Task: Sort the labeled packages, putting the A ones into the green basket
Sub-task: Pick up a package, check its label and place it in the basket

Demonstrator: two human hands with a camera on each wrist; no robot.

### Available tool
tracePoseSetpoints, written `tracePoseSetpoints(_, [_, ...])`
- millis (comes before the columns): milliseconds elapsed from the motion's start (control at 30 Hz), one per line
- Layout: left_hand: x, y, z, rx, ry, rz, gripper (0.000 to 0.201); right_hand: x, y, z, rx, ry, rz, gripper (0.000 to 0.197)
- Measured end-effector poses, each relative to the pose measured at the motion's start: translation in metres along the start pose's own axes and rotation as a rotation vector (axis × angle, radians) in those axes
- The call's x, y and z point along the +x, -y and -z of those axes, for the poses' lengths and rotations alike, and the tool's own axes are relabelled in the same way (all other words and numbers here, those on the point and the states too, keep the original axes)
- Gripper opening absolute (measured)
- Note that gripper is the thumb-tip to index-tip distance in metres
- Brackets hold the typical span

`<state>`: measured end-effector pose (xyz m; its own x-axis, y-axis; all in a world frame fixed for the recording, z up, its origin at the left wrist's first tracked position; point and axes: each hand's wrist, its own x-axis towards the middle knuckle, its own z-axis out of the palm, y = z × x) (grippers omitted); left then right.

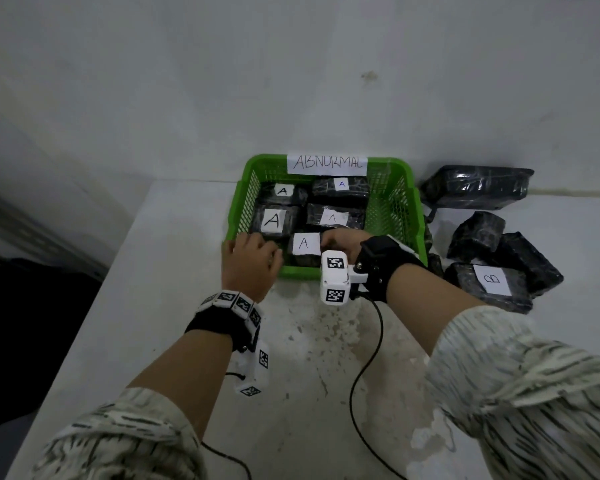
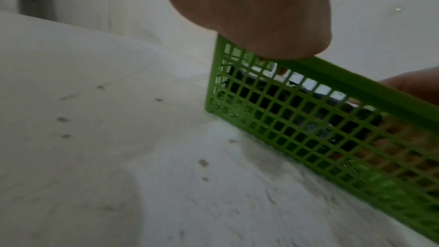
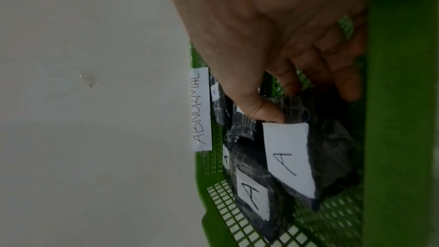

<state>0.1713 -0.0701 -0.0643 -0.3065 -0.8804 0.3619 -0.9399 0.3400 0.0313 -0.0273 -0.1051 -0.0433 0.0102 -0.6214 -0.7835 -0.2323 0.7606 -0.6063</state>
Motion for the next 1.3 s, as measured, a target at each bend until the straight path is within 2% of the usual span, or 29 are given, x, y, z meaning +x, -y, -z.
tracePoseSetpoints(100, [-0.005,0.016,-0.001,-0.020,-0.041,0.186,0.030,0.009,0.002,-0.004,-0.043,0.052,-0.016,0.012])
tracePoseSetpoints(167, [-0.005,0.018,-0.003,-0.128,-0.025,0.261,0.038,-0.016,0.008,-0.015,-0.038,0.020,-0.015,0.024])
tracePoseSetpoints(300, [-0.004,0.012,-0.008,-0.354,0.015,0.301,0.042,-0.021,0.013,-0.031,-0.125,0.025,0.017,0.027])
tracePoseSetpoints(433, [-0.005,0.013,-0.008,-0.428,0.042,0.347,0.047,-0.014,0.018,-0.045,-0.251,-0.015,0.072,0.024])
tracePoseSetpoints(533, [-0.004,0.015,-0.007,-0.456,0.023,0.336,0.046,-0.008,0.021,-0.055,-0.335,-0.042,0.118,0.021])
tracePoseSetpoints(667, [-0.005,0.014,-0.006,-0.451,0.021,0.340,0.046,-0.003,0.023,-0.058,-0.425,-0.103,0.104,0.038])
tracePoseSetpoints(900, [-0.004,0.015,-0.006,-0.362,0.066,0.328,0.048,-0.006,0.020,-0.054,-0.504,-0.078,0.125,0.039])
tracePoseSetpoints(967, [-0.002,0.016,-0.003,-0.278,0.131,0.305,0.050,-0.011,0.018,-0.053,-0.510,-0.099,0.184,0.029])
tracePoseSetpoints(1033, [-0.001,0.015,0.002,-0.195,0.197,0.317,0.053,-0.016,0.014,-0.047,-0.476,-0.132,0.261,0.030])
tracePoseSetpoints(1133, [0.003,0.000,0.012,-0.167,0.197,0.341,0.054,-0.032,0.007,-0.030,-0.325,-0.227,0.400,0.029])
tracePoseSetpoints(1233, [0.012,-0.035,0.021,-0.176,0.183,0.252,0.054,-0.050,-0.002,-0.003,-0.198,-0.373,0.540,0.010])
tracePoseSetpoints(1300, [0.020,-0.066,0.023,-0.187,0.181,0.173,0.052,-0.061,-0.011,0.022,-0.089,-0.455,0.626,0.014])
